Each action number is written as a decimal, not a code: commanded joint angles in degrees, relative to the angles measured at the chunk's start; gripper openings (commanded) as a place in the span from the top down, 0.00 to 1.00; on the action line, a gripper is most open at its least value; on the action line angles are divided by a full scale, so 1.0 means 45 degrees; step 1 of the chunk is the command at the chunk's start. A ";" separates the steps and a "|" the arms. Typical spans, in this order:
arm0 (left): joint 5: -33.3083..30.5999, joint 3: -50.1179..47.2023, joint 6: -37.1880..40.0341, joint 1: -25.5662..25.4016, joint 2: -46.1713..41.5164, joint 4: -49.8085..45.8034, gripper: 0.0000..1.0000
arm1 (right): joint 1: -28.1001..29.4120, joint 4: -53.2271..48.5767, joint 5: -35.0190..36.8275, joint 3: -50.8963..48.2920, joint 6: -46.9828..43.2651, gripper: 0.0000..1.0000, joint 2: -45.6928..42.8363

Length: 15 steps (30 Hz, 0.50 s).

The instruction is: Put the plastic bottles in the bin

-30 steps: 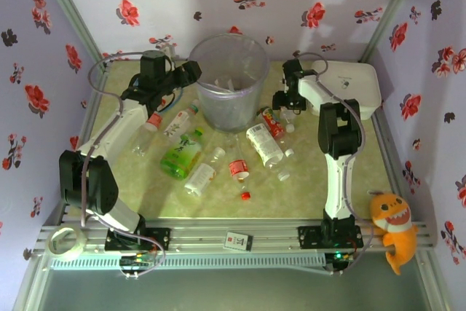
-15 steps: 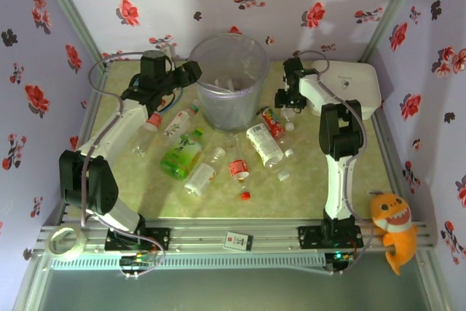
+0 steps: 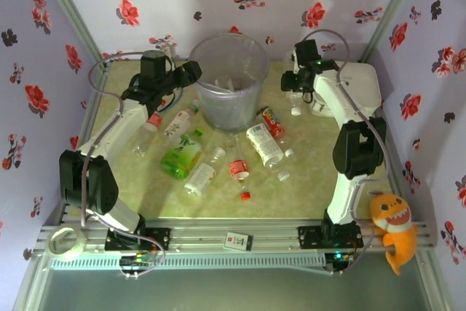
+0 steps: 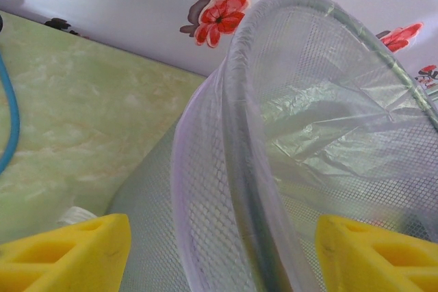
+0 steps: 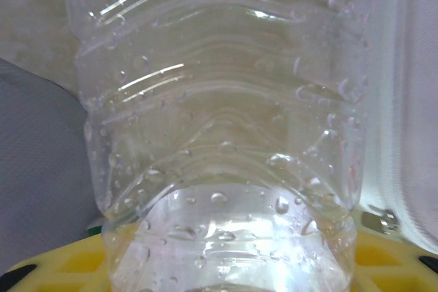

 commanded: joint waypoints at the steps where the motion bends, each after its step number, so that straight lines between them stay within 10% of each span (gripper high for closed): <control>1: 0.0198 0.0218 0.0279 -0.0134 0.0319 -0.0396 0.28 | 0.0027 -0.0531 0.0572 0.0070 -0.0502 0.45 -0.1099; 15: 0.0280 0.0279 0.0250 -0.0220 0.0535 -0.0246 0.28 | 0.0458 0.1642 -0.2098 0.1764 0.0275 0.47 -0.3192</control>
